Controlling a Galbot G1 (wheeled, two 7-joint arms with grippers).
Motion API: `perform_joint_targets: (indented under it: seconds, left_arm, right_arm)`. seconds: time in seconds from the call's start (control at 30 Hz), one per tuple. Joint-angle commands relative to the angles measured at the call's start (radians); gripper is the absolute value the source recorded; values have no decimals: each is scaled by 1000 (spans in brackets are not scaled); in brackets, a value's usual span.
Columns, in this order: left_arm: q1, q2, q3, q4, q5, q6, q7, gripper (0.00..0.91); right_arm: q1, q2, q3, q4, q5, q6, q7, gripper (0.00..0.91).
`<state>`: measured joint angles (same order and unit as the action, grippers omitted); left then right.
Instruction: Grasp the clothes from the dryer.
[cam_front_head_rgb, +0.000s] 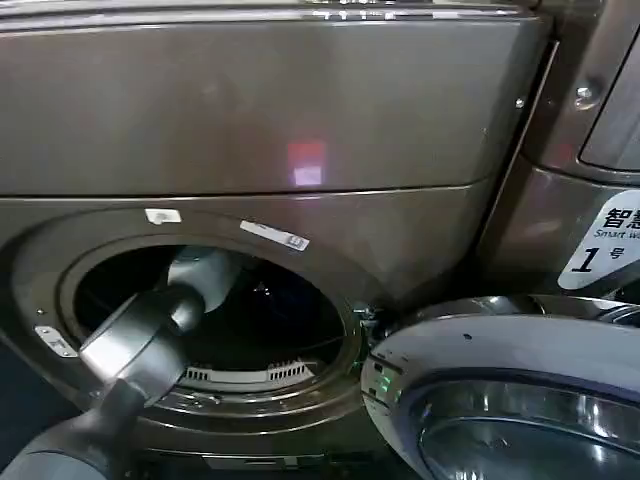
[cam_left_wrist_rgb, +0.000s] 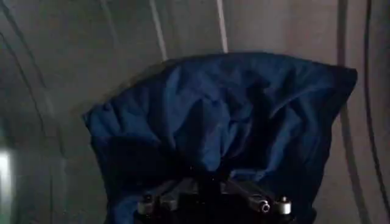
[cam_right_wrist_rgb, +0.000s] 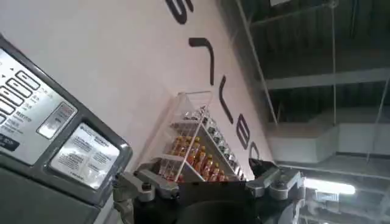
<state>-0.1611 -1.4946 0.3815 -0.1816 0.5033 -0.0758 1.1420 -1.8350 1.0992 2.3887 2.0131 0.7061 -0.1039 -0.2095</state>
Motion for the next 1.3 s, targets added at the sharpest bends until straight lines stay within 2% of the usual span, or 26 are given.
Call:
perform_joint_targets:
  seconds: [0.03, 0.17, 0.37, 0.47, 0.63, 0.87, 1.07, 1.3]
  left_arm:
    - [8, 3, -32, 2, -49, 15, -82, 0]
    - [19, 6, -88, -4, -93, 27, -206, 0]
    - [62, 18, -242, -107, -198, 68, -336, 0]
    - [79, 18, -269, -118, -269, 55, -482, 0]
    - [121, 15, -356, -186, -343, 63, -618, 0]
    - [235, 42, -453, -373, -435, 96, -784, 0]
    - [333, 73, -476, -537, -516, 86, -959, 0]
    - [400, 61, -506, -633, -581, 25, -1181, 0]
  right_arm:
    - [0, 3, 1, 2, 3, 1, 0, 907]
    - [2, 1, -3, 2, 3, 1, 0, 907]
    - [3, -3, -7, 4, 2, 0, 0, 907]
    - [9, -7, -16, 6, 2, -1, 0, 907]
    - [14, -3, -26, 9, 1, 0, -2, 907]
    - [18, -1, -30, 7, -1, 2, -4, 907]
    - [21, -3, -36, 8, -1, 7, -3, 907]
    - [22, -4, -44, 12, 1, 19, 12, 907]
